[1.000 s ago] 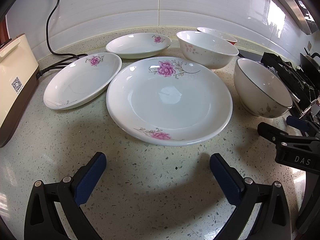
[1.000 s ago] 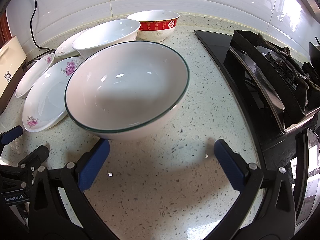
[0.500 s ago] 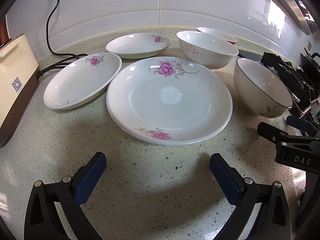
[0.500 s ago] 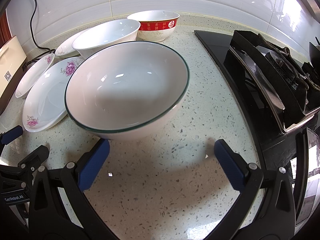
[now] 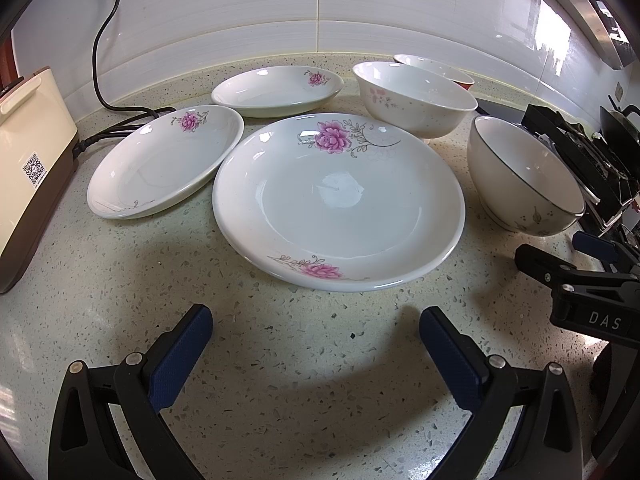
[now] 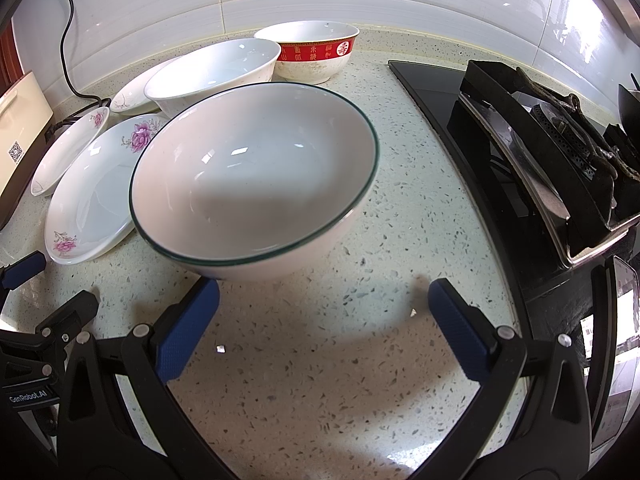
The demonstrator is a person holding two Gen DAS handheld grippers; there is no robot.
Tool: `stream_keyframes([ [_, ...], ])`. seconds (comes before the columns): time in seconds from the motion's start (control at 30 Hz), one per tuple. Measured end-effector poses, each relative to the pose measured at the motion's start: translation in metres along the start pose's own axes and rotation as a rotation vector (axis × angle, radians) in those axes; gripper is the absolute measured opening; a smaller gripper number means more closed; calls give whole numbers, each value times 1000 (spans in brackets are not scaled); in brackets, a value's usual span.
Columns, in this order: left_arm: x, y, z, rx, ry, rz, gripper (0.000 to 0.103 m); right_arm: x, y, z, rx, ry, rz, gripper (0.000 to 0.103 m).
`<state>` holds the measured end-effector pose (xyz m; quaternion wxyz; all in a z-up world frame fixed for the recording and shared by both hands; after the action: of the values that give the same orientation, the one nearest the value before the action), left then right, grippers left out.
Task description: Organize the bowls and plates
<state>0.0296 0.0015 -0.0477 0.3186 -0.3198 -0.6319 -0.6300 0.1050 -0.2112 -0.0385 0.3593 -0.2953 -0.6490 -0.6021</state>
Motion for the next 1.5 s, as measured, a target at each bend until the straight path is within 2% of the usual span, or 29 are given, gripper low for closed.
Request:
stream_keyframes([
  [0.9, 3, -2, -1, 15, 13, 1, 103, 6, -5, 1, -16, -17, 10, 103],
  [1.13, 3, -2, -1, 15, 10, 3, 103, 10, -11, 13, 20, 17, 35, 103],
  [1.27, 5, -4, 2, 16, 12, 8, 103, 18, -15, 29, 26, 96, 16, 102],
  [1.4, 12, -8, 19, 87, -9, -8, 103, 25, -13, 41, -36, 264, -18, 103],
  [1.47, 16, -9, 30, 141, -28, -23, 103, 25, -10, 50, -47, 329, -12, 102],
  [1.5, 17, -9, 34, 166, -34, -29, 103, 25, -8, 58, -56, 390, -8, 102],
])
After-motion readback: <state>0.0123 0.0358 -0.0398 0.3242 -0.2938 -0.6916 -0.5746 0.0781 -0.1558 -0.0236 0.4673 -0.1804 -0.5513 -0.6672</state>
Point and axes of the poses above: each gripper's, at about its wrist camera, not at the fingertips, and x roughly against the way its jaws point, z to its left, y to its top, the point moved 6 cm from there along -x, roughly the way its jaws point, and after that the axes turned 1 degree about -x, right-handed, at the moved point
